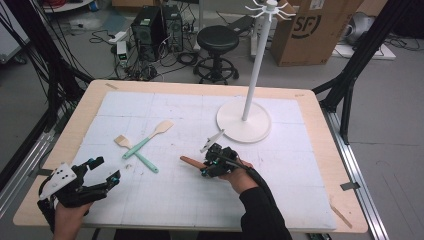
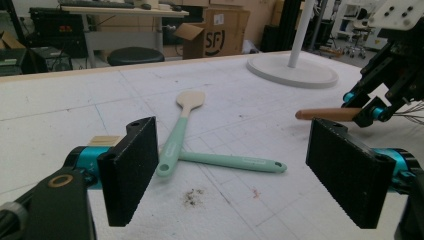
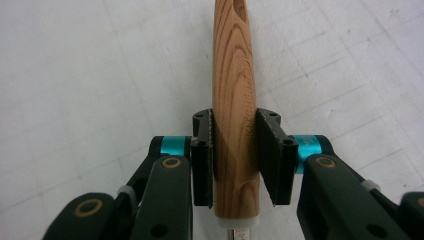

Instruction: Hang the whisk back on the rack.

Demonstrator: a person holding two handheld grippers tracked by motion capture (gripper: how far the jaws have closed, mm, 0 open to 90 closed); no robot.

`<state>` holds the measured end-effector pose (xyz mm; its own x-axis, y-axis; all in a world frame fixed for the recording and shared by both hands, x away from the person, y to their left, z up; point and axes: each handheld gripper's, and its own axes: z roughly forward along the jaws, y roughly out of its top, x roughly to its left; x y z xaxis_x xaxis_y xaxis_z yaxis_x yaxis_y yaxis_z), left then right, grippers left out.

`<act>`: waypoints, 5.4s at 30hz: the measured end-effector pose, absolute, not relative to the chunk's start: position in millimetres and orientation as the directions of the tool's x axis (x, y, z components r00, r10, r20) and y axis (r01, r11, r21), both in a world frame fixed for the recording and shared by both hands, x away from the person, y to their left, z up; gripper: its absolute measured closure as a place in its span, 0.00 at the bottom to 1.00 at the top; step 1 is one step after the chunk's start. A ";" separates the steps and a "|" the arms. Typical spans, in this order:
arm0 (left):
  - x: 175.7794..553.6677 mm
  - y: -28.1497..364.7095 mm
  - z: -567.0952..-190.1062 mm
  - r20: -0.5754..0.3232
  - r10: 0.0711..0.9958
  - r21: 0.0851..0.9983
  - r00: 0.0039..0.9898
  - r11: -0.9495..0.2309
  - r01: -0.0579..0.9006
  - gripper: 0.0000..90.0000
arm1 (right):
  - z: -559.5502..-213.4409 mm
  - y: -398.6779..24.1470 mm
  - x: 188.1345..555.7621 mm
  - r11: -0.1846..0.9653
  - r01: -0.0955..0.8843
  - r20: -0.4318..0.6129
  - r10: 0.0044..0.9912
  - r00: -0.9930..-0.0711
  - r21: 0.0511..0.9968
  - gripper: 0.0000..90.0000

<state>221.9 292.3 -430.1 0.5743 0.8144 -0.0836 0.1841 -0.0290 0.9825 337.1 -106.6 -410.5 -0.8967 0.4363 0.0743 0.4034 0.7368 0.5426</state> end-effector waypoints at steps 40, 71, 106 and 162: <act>230.0 253.1 -341.7 -0.042 0.630 0.999 0.775 0.017 0.040 0.36 | -328.5 -134.1 303.5 0.271 0.192 0.143 0.191 -0.971 0.943 0.78; 238.7 213.5 -294.5 0.034 0.432 0.999 0.901 -0.013 -0.031 0.42 | -315.9 -120.2 295.5 0.216 0.130 0.122 0.052 -0.991 0.968 0.78; 252.2 170.7 -282.0 -0.028 0.069 0.999 0.997 0.024 0.027 0.80 | -315.2 -81.6 287.7 0.262 0.085 0.145 -0.218 -0.965 0.961 0.78; 236.2 171.0 -270.3 -0.063 0.466 0.994 0.883 0.110 0.013 0.80 | -329.1 -68.6 271.5 0.102 0.056 0.040 0.160 -0.986 0.993 0.80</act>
